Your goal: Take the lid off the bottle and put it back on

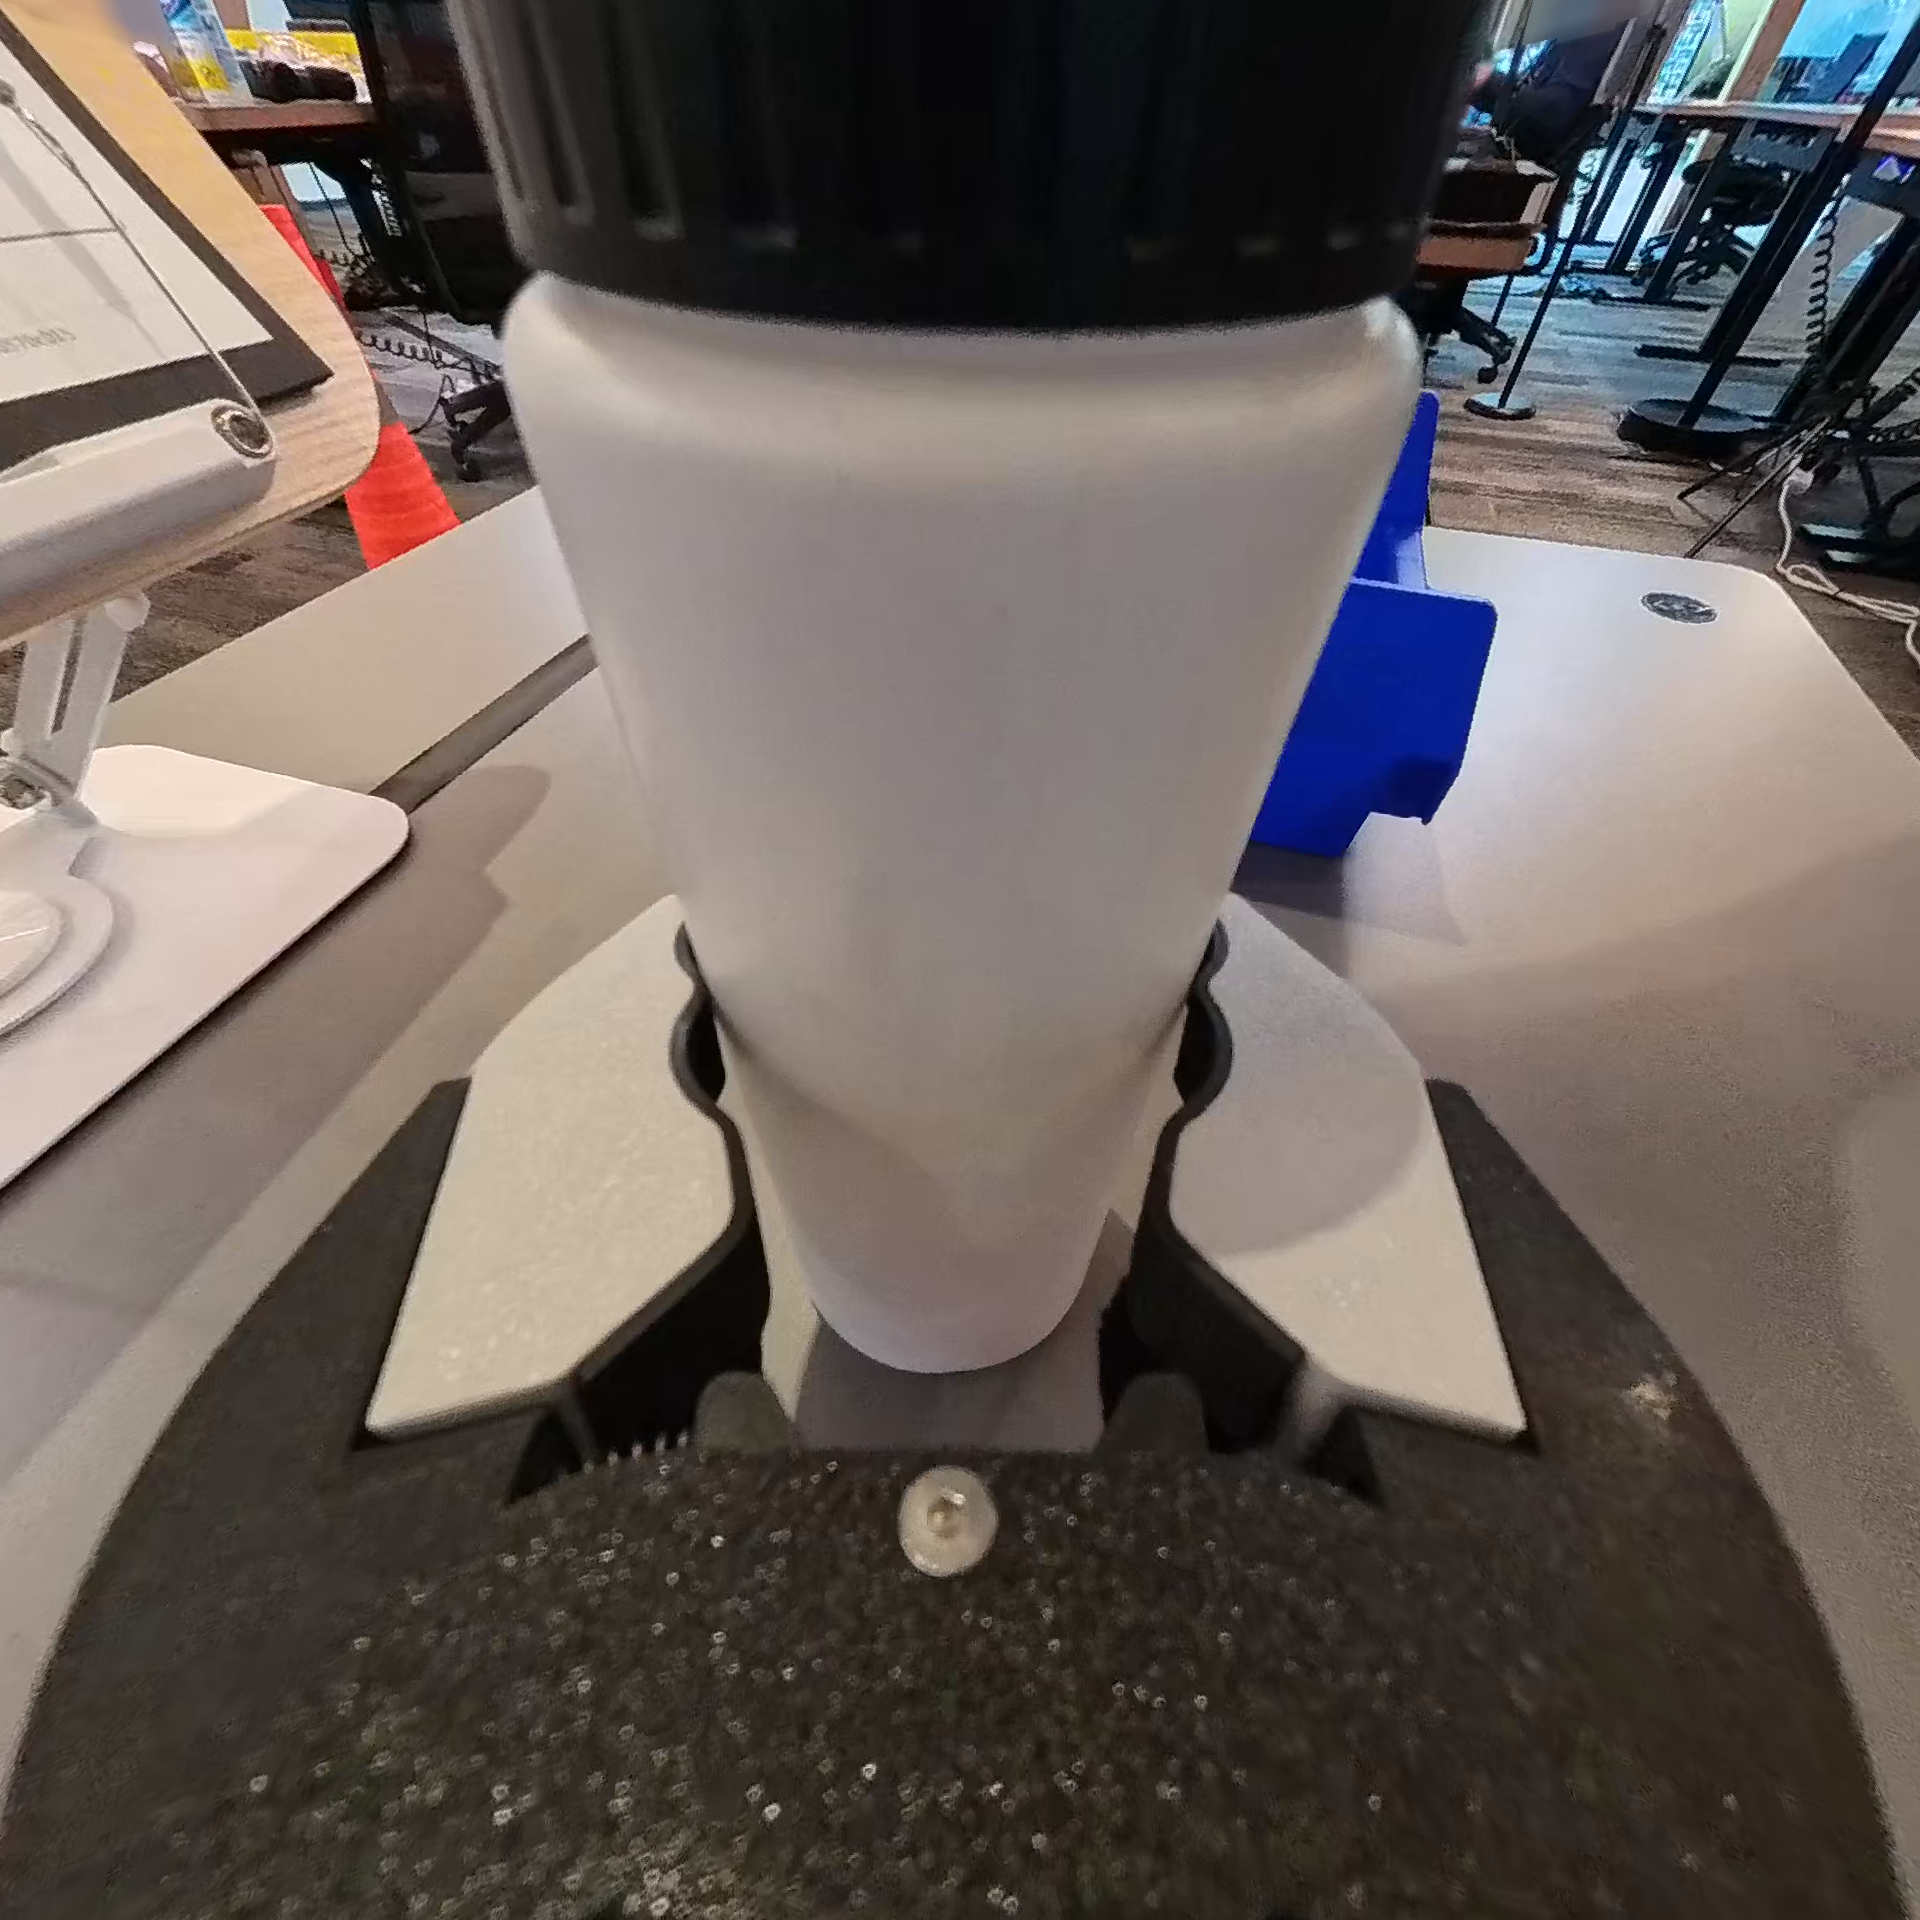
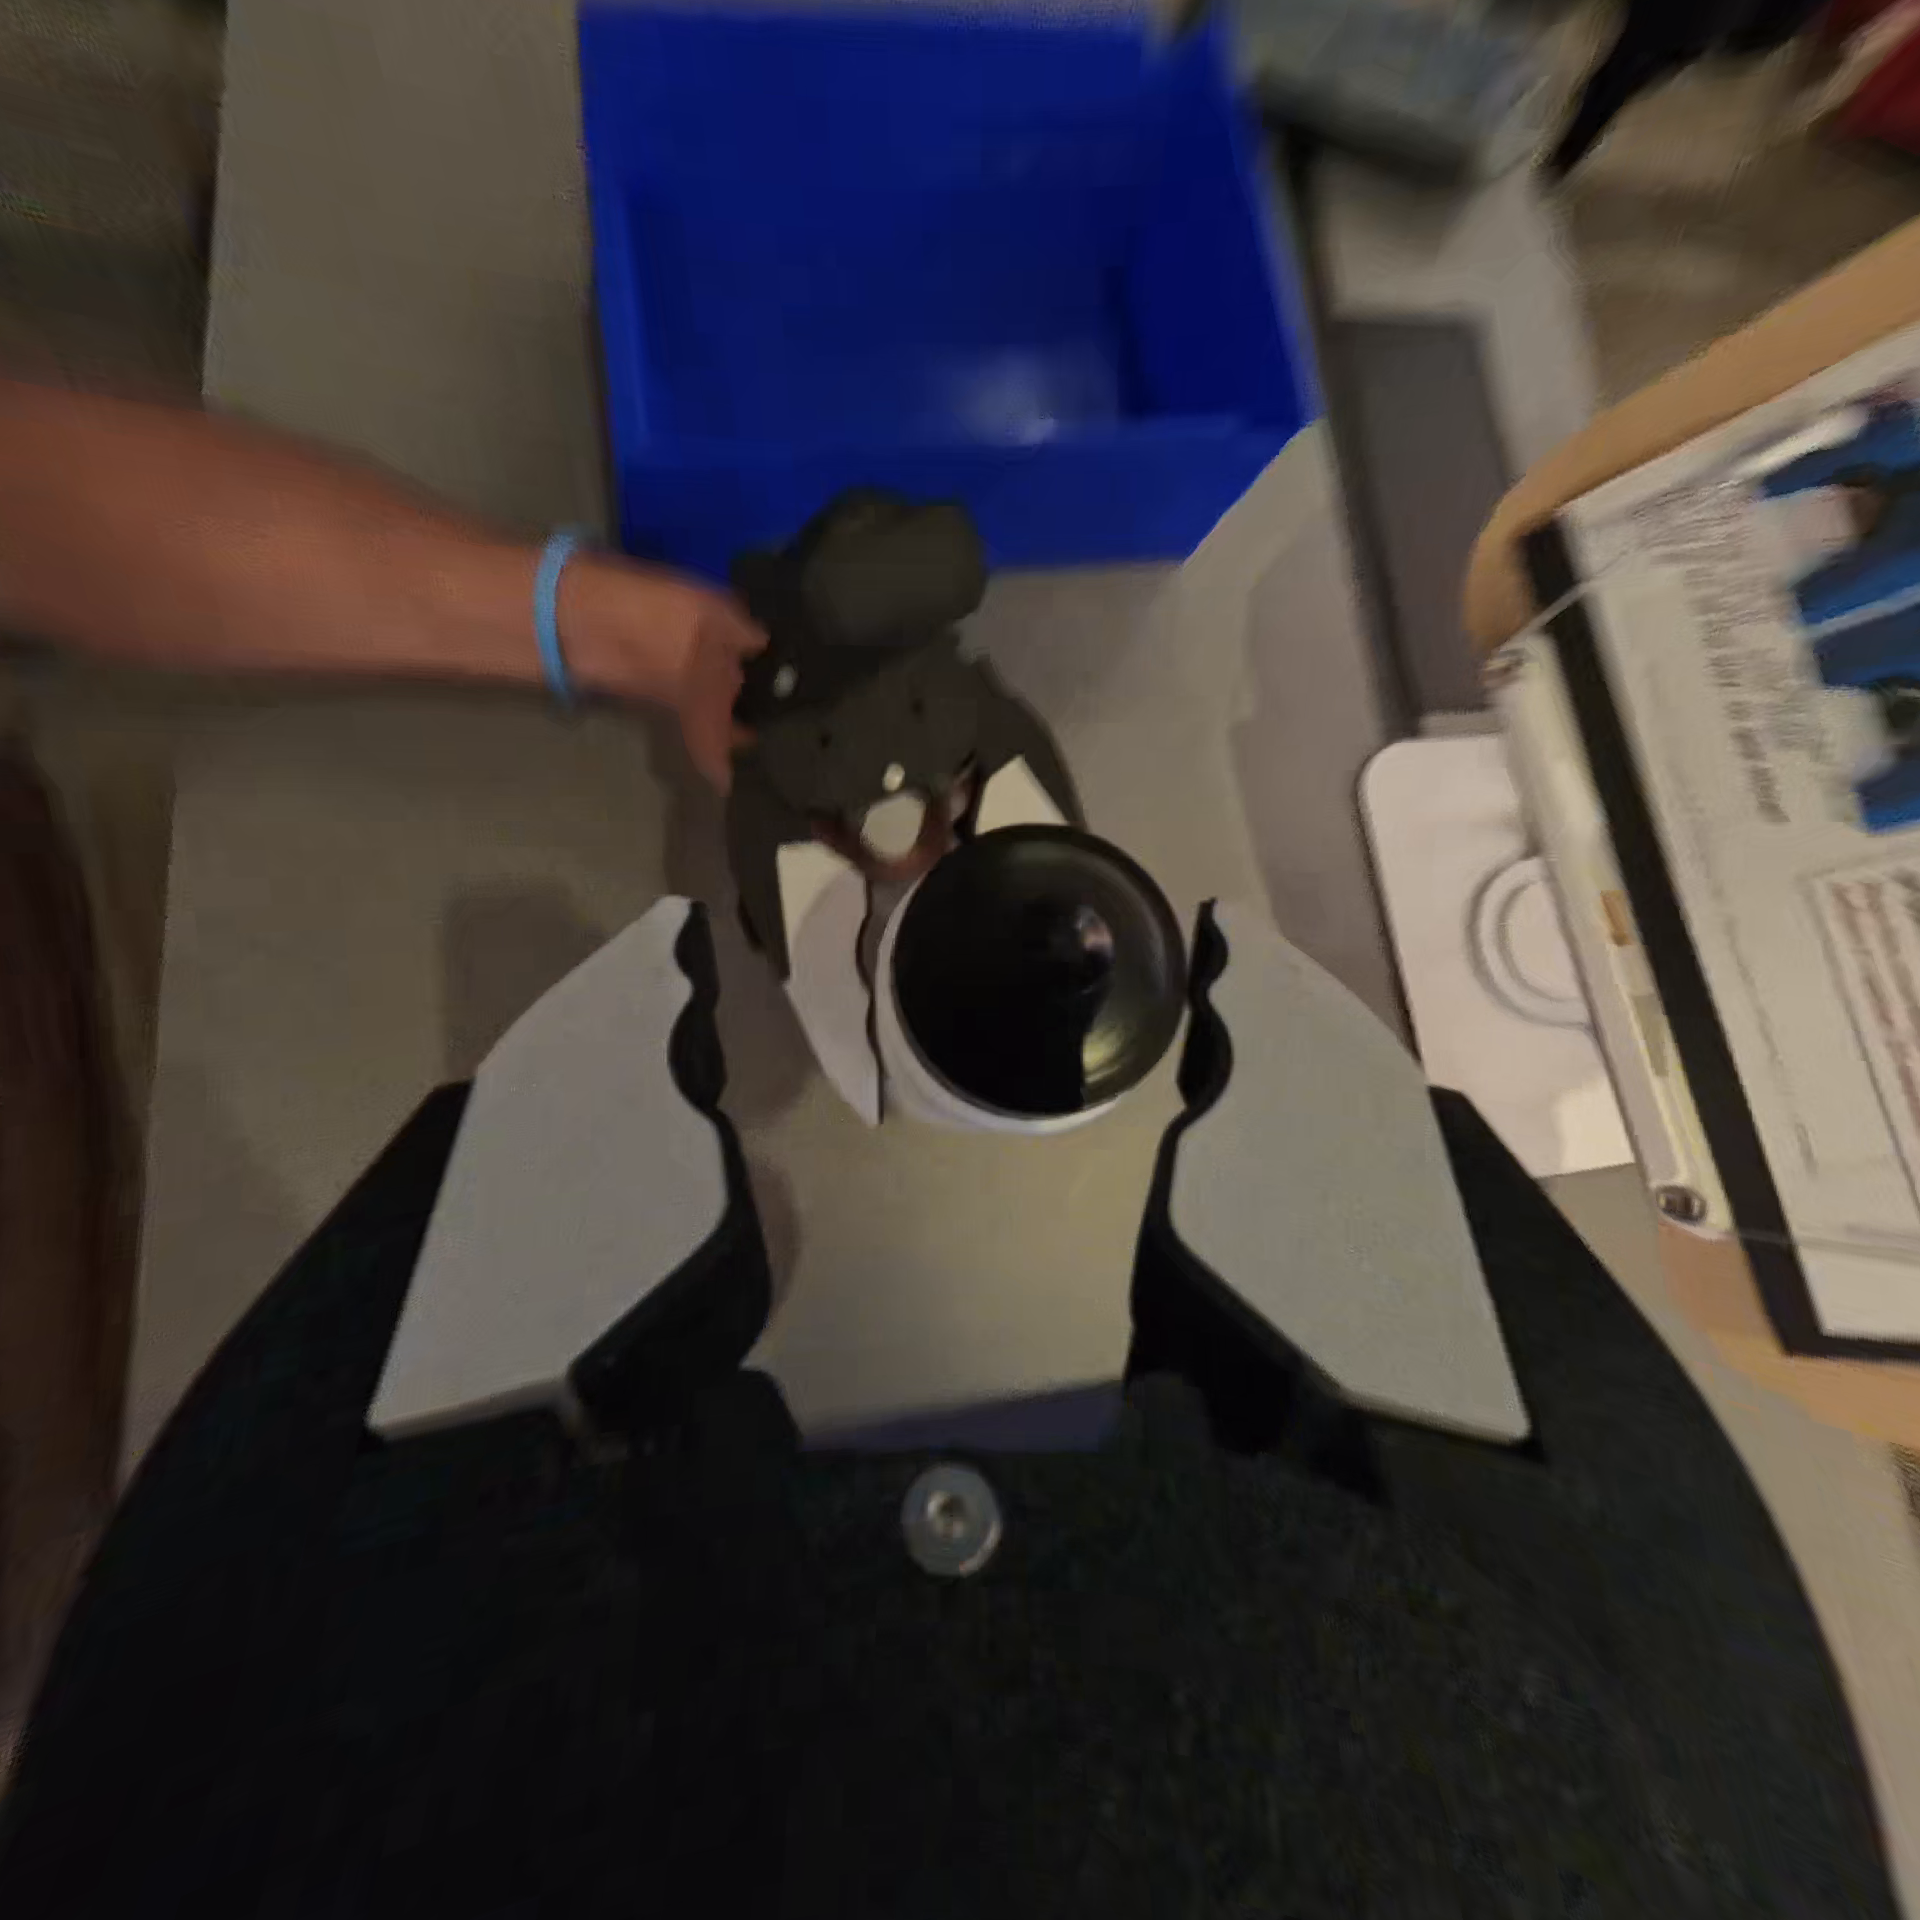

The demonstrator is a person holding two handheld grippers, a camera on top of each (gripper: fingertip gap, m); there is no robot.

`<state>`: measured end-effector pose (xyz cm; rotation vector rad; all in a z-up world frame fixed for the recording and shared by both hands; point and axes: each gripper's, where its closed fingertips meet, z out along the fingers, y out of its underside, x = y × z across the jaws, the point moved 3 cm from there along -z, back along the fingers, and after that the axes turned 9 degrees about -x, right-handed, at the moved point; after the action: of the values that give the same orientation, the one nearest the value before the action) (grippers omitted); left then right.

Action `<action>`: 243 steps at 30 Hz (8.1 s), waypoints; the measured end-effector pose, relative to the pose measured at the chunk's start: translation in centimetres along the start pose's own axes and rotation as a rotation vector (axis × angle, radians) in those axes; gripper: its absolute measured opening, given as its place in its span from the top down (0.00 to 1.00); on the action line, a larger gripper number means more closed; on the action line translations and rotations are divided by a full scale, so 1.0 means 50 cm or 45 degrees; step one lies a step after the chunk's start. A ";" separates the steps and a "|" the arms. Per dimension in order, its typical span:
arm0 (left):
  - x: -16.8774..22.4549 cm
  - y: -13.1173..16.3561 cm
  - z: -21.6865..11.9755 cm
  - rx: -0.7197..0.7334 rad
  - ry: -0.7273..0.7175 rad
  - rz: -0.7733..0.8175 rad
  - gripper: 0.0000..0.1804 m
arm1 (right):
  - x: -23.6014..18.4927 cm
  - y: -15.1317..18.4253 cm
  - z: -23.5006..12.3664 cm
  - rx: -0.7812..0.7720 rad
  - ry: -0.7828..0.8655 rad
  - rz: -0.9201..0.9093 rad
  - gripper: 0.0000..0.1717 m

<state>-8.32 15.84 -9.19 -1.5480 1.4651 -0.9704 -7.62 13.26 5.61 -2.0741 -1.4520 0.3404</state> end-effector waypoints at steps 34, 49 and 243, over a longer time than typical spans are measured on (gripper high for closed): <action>0.270 0.110 -0.162 -0.051 -0.220 -0.354 0.46 | -0.018 0.184 -0.334 0.967 1.134 0.596 0.50; 0.410 0.137 -0.290 0.124 -0.437 -0.512 0.49 | 0.107 0.482 -0.270 0.743 0.722 1.485 0.49; -0.018 0.317 -0.856 -0.108 -1.381 -1.082 0.59 | -0.638 0.323 0.134 0.352 0.664 0.832 0.58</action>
<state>-53.86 14.76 -6.32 -2.2648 0.0654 -0.3008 -10.55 -17.89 -13.00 -2.1356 -0.3843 0.2057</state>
